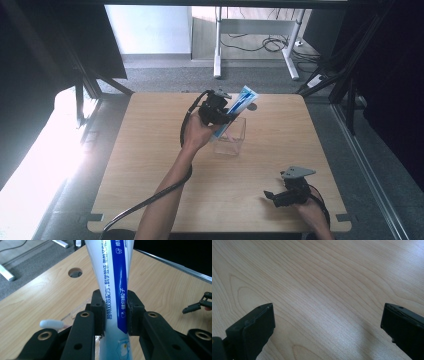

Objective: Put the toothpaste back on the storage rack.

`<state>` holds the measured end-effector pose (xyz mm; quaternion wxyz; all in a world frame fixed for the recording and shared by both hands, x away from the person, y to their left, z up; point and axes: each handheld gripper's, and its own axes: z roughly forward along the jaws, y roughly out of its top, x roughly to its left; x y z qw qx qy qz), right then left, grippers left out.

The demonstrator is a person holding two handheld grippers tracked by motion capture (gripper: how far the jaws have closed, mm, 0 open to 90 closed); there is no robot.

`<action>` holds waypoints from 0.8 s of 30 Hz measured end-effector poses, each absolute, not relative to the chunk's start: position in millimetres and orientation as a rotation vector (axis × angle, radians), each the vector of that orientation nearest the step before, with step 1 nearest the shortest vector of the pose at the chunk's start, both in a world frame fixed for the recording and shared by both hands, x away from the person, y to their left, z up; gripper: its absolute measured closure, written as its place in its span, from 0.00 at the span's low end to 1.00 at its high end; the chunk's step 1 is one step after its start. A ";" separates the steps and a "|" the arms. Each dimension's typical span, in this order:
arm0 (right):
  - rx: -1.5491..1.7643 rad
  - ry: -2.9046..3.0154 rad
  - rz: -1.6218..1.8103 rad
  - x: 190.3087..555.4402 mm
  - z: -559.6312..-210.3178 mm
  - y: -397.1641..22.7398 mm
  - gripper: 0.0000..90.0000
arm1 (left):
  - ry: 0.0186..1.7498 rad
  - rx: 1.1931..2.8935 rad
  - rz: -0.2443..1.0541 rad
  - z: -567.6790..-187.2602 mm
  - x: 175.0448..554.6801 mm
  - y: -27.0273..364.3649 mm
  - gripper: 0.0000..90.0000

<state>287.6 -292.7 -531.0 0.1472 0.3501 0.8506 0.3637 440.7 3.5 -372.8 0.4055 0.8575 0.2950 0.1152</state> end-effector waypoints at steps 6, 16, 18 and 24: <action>1.007 2.451 1.045 287.6 -531.4 -292.6 0.00 | 0.745 2.152 0.306 -378.5 447.8 -3.2 0.81; 1.005 2.455 1.041 288.0 -532.5 -292.3 0.00 | 0.741 2.148 0.303 -390.0 461.4 -15.7 0.80; 1.009 2.456 1.040 288.0 -532.8 -292.6 0.00 | 0.743 2.152 0.309 -391.5 462.8 -17.7 0.80; 1.005 2.460 1.042 287.8 -532.9 -292.2 0.00 | 0.746 2.145 0.335 -395.9 468.2 -22.3 0.80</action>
